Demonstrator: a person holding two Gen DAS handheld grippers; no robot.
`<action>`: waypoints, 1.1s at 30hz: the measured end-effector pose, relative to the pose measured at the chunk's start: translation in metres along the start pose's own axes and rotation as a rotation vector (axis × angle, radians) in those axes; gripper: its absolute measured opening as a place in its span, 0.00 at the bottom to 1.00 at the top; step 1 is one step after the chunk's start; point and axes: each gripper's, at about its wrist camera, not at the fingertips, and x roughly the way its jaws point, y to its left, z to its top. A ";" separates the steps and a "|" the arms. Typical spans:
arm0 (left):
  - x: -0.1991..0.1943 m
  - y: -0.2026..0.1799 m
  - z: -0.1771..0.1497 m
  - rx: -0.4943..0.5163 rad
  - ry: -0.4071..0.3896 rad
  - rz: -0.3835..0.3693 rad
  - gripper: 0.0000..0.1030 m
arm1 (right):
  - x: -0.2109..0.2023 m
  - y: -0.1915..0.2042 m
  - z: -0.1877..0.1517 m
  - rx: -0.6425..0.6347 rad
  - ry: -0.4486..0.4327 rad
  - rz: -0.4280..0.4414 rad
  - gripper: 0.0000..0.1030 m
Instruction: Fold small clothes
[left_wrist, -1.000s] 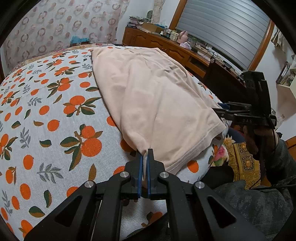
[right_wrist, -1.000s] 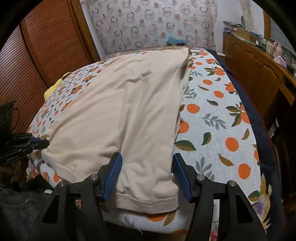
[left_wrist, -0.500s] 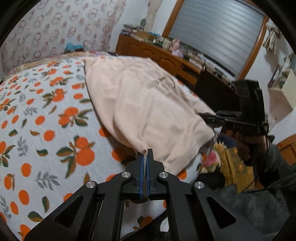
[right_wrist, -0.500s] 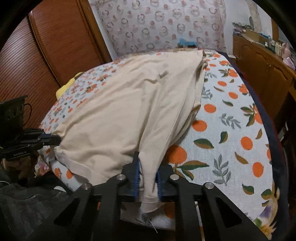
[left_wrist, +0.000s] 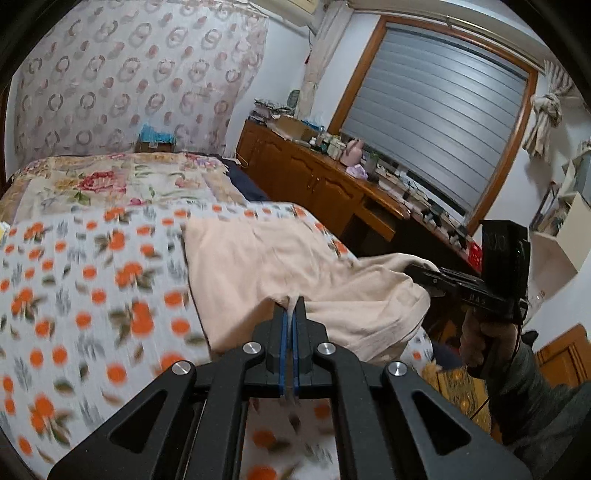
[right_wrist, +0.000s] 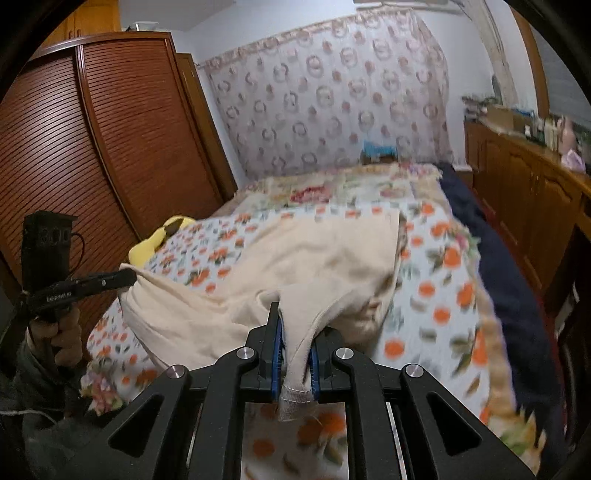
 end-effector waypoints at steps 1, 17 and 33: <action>0.006 0.005 0.011 0.001 -0.003 0.011 0.03 | 0.005 -0.002 0.008 0.002 -0.007 -0.002 0.11; 0.138 0.084 0.102 -0.006 0.111 0.141 0.03 | 0.133 -0.046 0.094 0.010 0.110 -0.083 0.17; 0.143 0.097 0.088 0.006 0.150 0.140 0.75 | 0.105 -0.045 0.084 -0.056 0.084 -0.145 0.49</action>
